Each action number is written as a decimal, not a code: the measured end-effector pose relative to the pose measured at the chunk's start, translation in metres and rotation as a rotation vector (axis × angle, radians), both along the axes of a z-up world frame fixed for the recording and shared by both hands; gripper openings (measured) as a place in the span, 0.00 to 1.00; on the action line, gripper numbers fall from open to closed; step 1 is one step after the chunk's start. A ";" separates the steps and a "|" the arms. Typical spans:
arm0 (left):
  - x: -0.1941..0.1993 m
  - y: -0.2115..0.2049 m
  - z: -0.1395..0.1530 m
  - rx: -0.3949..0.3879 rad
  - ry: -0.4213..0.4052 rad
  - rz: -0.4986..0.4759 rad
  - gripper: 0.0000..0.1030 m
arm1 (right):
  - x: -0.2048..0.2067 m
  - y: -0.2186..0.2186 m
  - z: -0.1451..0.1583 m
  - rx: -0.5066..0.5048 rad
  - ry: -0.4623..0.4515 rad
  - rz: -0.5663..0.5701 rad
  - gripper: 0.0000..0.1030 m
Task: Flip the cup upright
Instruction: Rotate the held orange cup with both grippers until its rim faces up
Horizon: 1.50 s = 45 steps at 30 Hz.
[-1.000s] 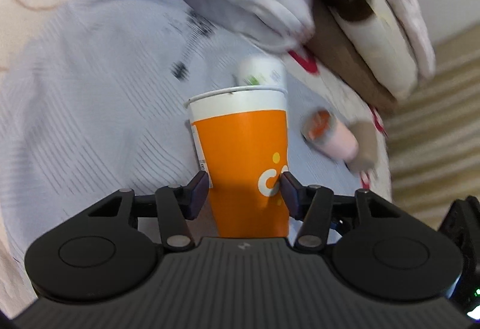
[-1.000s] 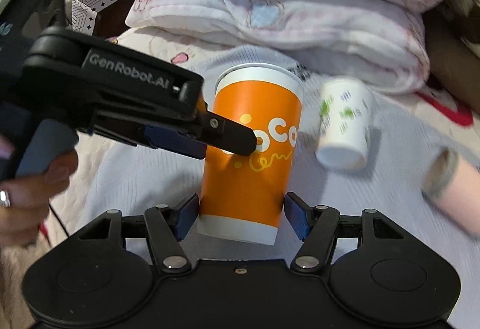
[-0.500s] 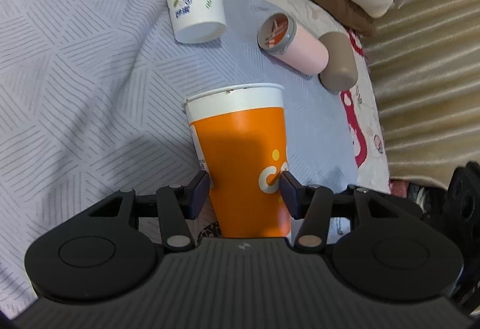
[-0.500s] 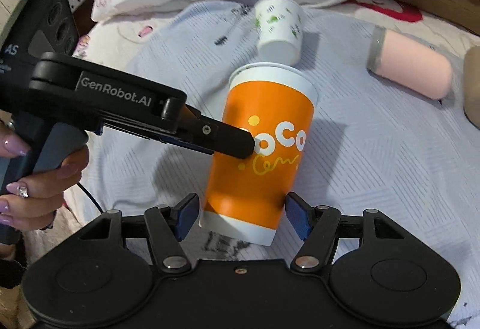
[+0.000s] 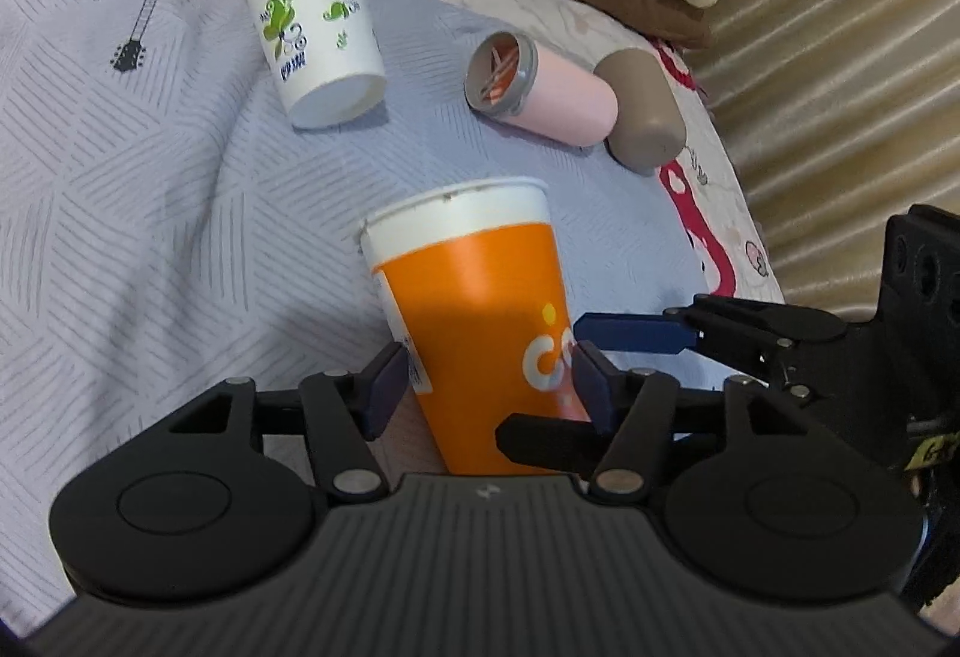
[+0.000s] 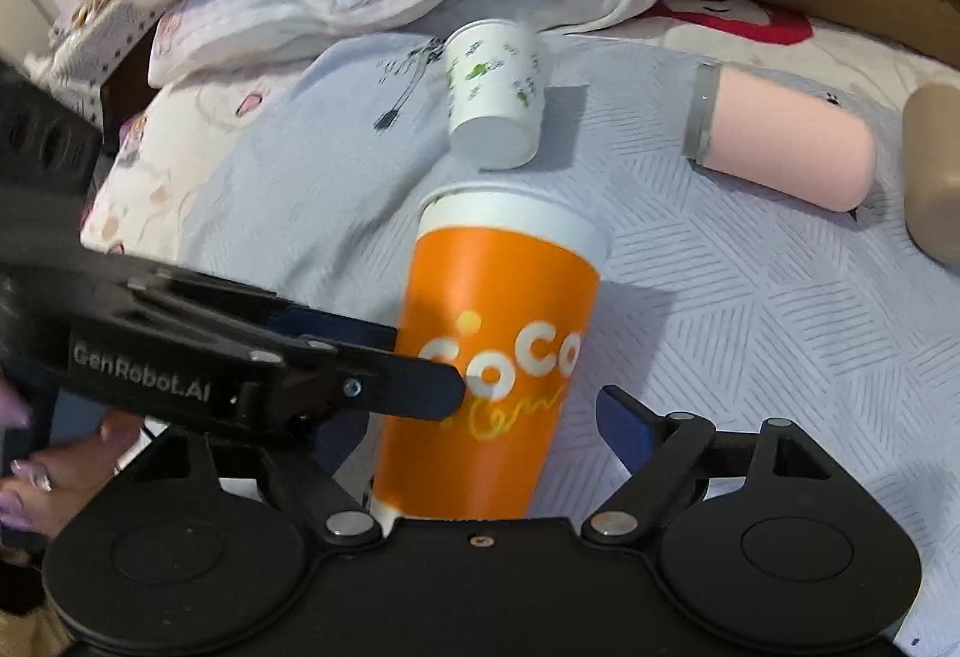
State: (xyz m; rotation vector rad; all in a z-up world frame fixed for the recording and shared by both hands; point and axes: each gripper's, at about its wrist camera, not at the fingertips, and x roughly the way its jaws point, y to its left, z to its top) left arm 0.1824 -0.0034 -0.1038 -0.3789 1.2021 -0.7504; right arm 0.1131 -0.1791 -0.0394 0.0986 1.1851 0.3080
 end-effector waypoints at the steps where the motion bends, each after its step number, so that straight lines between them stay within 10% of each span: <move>1: 0.001 0.000 -0.001 -0.002 0.004 0.001 0.60 | 0.001 0.000 -0.001 0.004 -0.003 -0.008 0.84; 13: 0.008 -0.005 -0.015 -0.024 0.044 0.061 0.65 | 0.003 0.007 -0.001 0.029 -0.058 0.038 0.80; 45: -0.021 0.010 0.034 -0.026 -0.441 0.080 0.59 | -0.039 0.066 0.013 -0.378 -0.583 0.197 0.74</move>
